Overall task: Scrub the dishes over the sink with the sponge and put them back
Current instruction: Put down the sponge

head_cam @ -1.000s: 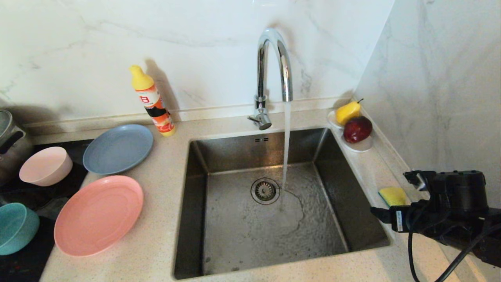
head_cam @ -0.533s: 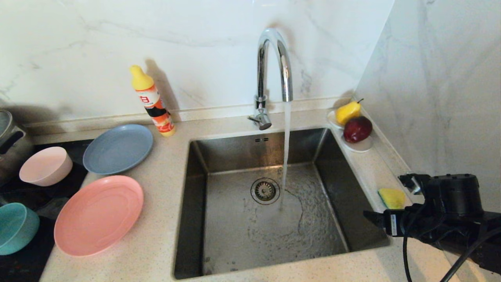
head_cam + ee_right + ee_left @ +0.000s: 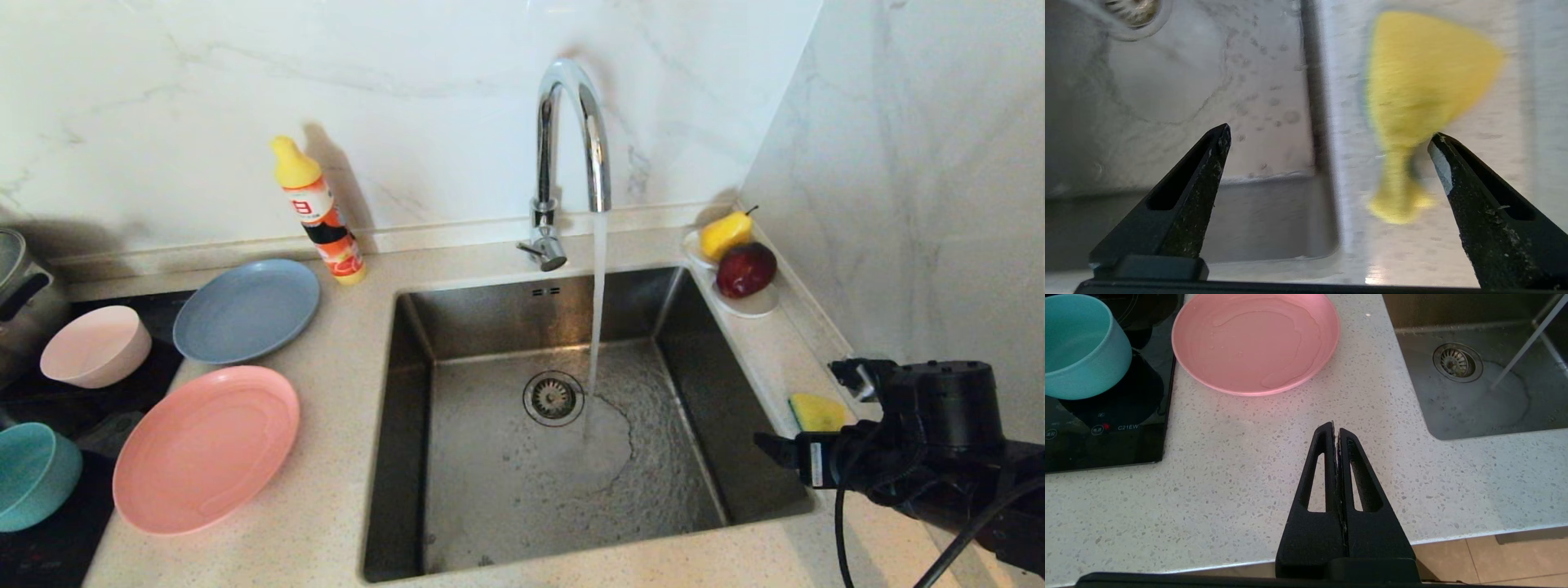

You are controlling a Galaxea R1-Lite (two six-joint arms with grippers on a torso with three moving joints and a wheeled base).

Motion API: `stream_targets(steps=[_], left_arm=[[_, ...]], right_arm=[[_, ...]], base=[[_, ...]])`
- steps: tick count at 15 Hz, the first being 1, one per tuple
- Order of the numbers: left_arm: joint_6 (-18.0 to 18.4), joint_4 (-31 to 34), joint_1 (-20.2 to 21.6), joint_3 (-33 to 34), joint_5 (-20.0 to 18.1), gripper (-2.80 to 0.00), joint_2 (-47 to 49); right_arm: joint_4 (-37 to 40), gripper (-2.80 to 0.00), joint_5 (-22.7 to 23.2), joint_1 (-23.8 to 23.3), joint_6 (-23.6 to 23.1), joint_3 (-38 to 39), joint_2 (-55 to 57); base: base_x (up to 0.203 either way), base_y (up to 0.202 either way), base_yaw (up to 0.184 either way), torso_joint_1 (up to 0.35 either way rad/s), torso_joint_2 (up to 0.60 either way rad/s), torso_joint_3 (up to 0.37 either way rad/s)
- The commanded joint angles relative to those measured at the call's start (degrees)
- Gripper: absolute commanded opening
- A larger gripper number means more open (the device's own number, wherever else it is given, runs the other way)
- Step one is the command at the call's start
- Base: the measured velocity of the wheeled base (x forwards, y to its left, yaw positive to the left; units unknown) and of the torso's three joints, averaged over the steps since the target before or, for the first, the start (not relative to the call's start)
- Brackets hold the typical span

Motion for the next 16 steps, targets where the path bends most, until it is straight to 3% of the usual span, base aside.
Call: stream_targets(steps=[1, 7, 12, 16], left_arm=[[0.0, 0.0, 0.0, 0.0, 0.0, -2.8, 0.1], [0.0, 0.0, 0.0, 0.0, 0.0, -2.8, 0.1], [0.0, 0.0, 0.0, 0.0, 0.0, -2.8, 0.1], [0.0, 0.0, 0.0, 0.0, 0.0, -2.8, 0.1]], right_arm=[[-0.4, 0.0, -1.4, -0.1, -0.5, 0.0, -0.3], [-1.4, 0.0, -2.3, -0.2, -1.2, -0.7, -3.9], [-2.7, 0.0, -1.6, 0.4, -6.1, 4.1, -16.0], [-0.7, 0.0, 3.9, 0.3, -7.1, 9.2, -33.1]], base=[[0.0, 0.0, 0.0, 0.0, 0.0, 0.0], [0.0, 0.0, 0.0, 0.0, 0.0, 0.0], [0.0, 0.0, 0.0, 0.0, 0.0, 0.0], [0.0, 0.0, 0.0, 0.0, 0.0, 0.0]])
